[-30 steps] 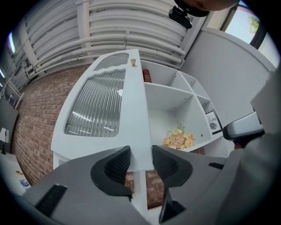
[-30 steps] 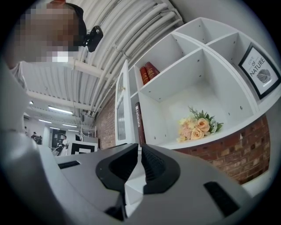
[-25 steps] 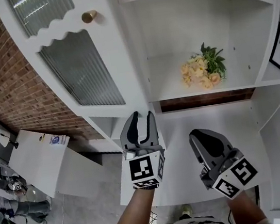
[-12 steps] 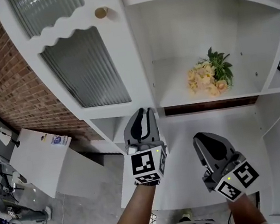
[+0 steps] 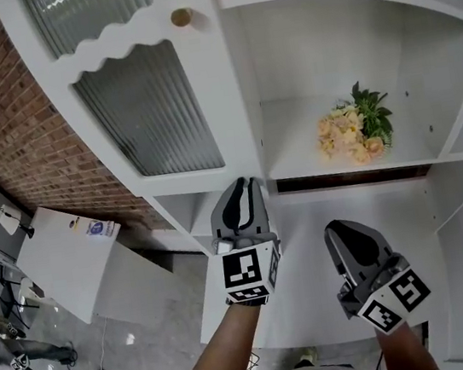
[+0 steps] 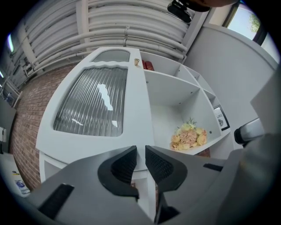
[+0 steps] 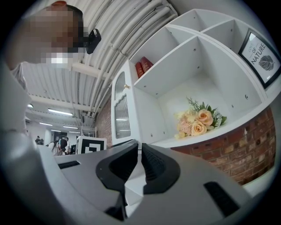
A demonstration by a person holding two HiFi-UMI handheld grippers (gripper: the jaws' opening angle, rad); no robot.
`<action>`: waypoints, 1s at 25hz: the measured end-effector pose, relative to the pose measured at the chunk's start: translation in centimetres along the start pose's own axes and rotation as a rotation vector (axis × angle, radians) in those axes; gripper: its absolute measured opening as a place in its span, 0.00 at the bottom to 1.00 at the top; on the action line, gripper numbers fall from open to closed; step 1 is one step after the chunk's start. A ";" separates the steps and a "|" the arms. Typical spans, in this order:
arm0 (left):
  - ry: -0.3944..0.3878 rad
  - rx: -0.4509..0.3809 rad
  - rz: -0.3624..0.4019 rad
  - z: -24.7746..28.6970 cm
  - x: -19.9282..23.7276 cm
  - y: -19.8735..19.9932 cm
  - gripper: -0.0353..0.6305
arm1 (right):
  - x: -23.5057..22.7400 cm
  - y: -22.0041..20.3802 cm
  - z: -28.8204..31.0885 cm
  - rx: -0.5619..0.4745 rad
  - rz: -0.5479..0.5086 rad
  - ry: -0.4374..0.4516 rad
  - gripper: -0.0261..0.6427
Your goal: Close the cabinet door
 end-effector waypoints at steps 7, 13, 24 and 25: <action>-0.038 0.018 0.008 -1.3 0.0 0.3 0.15 | 1.5 -0.1 0.1 0.001 0.008 0.017 0.07; -0.057 0.015 0.020 -3.7 0.5 1.2 0.10 | 3.9 -0.2 0.3 0.003 0.002 0.036 0.07; -0.171 0.095 -0.022 -10.3 0.1 2.3 0.07 | 7.9 -0.4 -0.1 0.011 -0.013 0.025 0.07; -0.181 0.101 -0.031 -11.1 0.1 2.4 0.07 | 8.3 -0.5 -0.1 0.014 -0.014 0.023 0.07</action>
Point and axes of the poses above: the fingertips, and each gripper's own axes: z forward along the fingers, x to its left, y out of its top, the point moved 9 cm from there along -z, backward along the fingers, and after that the axes turned 9 degrees about -z, right-handed, at the moved point
